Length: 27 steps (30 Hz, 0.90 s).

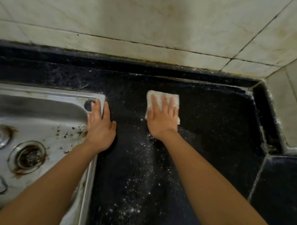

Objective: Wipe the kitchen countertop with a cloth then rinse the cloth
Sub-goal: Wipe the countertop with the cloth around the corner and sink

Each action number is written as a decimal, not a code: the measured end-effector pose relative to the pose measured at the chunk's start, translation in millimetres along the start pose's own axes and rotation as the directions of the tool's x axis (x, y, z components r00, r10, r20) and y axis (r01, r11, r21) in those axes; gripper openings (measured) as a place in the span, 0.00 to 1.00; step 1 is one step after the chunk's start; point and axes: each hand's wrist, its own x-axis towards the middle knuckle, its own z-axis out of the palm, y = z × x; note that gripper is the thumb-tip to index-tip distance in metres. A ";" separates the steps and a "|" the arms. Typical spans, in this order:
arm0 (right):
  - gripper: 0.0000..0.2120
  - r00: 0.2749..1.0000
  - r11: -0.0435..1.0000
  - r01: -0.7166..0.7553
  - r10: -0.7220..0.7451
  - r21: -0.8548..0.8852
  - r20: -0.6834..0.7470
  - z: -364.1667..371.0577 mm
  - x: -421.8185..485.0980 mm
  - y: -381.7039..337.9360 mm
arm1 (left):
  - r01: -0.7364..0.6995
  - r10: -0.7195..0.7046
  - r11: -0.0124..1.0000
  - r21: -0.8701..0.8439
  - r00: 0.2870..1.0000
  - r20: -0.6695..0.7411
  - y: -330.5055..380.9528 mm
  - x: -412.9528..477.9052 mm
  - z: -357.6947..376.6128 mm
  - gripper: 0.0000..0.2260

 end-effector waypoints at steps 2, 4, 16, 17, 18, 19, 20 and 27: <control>0.25 0.990 0.990 0.133 -0.131 -0.038 0.049 5.6 7.7 -29.8 | -0.014 0.014 0.999 -0.040 1.000 -0.002 -3.5 1.3 0.2 0.28; 0.25 0.966 0.966 0.247 -0.239 -0.079 0.096 8.4 12.1 -53.7 | -0.040 0.039 0.988 -0.151 0.999 -0.011 -6.3 2.5 -0.8 0.27; 0.24 0.943 0.937 0.322 -0.305 -0.133 0.133 4.6 -36.4 -0.3 | -0.103 0.088 0.992 -0.078 0.980 -0.180 -24.1 -52.0 20.2 0.24; 0.24 0.958 0.954 0.273 -0.259 -0.122 0.120 1.3 -40.8 13.3 | -0.105 0.093 0.992 -0.063 0.981 -0.173 -25.1 -54.5 21.2 0.24; 0.24 0.972 0.970 0.218 -0.207 -0.105 0.107 -1.6 -45.8 27.6 | -0.106 0.096 0.993 -0.054 0.982 -0.165 -26.4 -56.8 21.6 0.24; 0.24 0.983 0.983 0.161 -0.153 -0.083 0.097 -4.5 -51.9 42.0 | -0.104 0.095 0.993 -0.048 0.983 -0.160 -27.6 -58.9 21.6 0.24; 0.24 0.991 0.993 0.103 -0.098 -0.060 0.086 -6.9 -58.3 56.0 | -0.098 0.091 0.994 -0.043 0.984 -0.156 -29.2 -60.9 21.2 0.24; 0.25 0.940 0.942 -0.331 0.334 0.055 -0.068 -2.5 -105.0 126.2 | -0.048 0.044 0.998 -0.027 0.990 -0.134 -39.1 -70.5 21.2 0.25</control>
